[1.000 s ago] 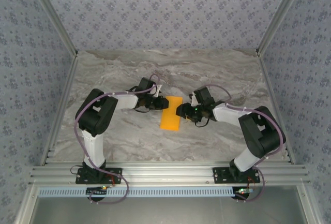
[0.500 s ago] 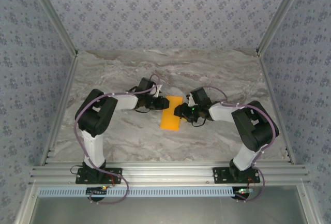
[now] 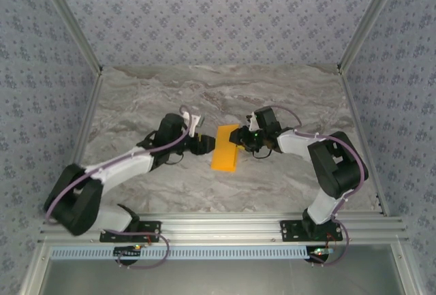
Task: Fold a paper plane with a square sheet of paper (fold left side to right side)
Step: Fold the triangle a second time at the center of the table.
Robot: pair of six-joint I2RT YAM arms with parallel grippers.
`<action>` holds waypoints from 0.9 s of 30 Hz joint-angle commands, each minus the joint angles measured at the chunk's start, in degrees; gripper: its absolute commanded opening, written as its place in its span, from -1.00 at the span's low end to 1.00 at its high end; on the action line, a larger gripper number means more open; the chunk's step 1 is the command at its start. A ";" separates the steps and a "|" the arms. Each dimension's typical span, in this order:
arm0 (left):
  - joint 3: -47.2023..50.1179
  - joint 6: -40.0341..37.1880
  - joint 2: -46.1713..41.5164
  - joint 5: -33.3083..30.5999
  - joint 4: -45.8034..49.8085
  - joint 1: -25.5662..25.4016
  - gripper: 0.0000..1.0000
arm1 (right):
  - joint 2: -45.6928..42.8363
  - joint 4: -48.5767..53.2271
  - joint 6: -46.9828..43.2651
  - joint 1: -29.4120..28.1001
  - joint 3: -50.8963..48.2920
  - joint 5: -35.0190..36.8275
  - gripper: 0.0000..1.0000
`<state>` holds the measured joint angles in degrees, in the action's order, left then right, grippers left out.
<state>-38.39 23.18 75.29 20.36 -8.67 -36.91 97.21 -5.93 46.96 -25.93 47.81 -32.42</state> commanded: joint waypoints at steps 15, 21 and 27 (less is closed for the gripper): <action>7.94 -4.42 -11.01 -22.82 7.46 -21.36 0.37 | 0.40 6.77 -2.52 1.06 6.71 -0.73 -0.23; 2.45 -6.34 -1.70 -26.18 7.17 -26.02 0.42 | 1.21 7.32 -2.53 1.05 7.20 -0.88 -0.23; -2.32 -8.79 5.70 -28.57 7.14 -27.23 0.46 | 1.08 7.54 -2.51 1.00 7.33 -0.75 -0.23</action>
<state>-38.20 16.80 79.11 -5.67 -1.41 -63.57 97.84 -0.16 45.43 -25.19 53.69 -32.45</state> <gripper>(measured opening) 0.728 0.385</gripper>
